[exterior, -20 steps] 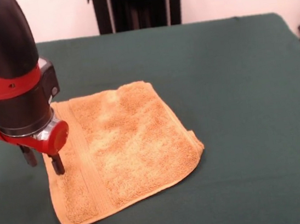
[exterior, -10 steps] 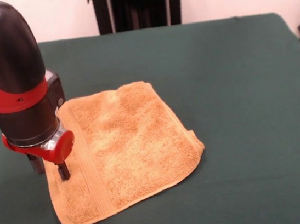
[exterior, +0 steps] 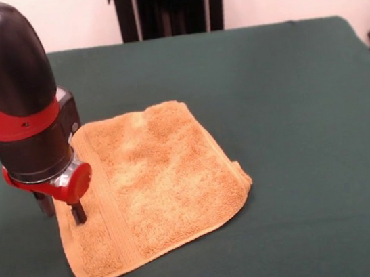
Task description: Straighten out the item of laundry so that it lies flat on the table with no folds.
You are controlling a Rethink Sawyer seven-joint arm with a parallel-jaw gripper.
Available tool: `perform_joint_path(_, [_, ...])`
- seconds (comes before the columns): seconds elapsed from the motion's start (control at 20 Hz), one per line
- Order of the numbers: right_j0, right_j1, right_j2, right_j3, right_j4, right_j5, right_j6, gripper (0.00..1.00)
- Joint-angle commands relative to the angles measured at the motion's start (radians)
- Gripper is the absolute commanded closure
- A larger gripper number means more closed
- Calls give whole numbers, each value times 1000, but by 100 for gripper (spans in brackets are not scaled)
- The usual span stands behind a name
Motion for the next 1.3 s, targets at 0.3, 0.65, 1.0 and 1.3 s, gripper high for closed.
perform_joint_path(0.3, [64, 100, 50, 30, -31, -57, -71, 100])
perform_joint_path(0.65, [70, 91, 41, 12, -45, -63, -86, 100])
perform_joint_path(1.0, [68, 40, 18, 5, -54, -13, -95, 100])
perform_joint_path(1.3, [119, 13, -83, -117, -164, 49, -108, 100])
